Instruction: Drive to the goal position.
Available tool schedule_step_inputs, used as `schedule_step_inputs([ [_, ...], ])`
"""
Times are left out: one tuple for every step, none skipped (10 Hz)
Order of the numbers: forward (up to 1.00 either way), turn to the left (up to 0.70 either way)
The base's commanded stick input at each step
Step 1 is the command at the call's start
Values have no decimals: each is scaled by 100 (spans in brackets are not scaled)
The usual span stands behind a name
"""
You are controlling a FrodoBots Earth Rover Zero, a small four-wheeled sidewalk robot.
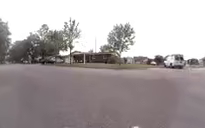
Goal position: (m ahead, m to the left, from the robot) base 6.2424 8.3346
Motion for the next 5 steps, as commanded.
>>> schedule_step_inputs([
  [70, 35],
  [70, 35],
  [70, 35],
  [70, 35],
  [70, 35],
])
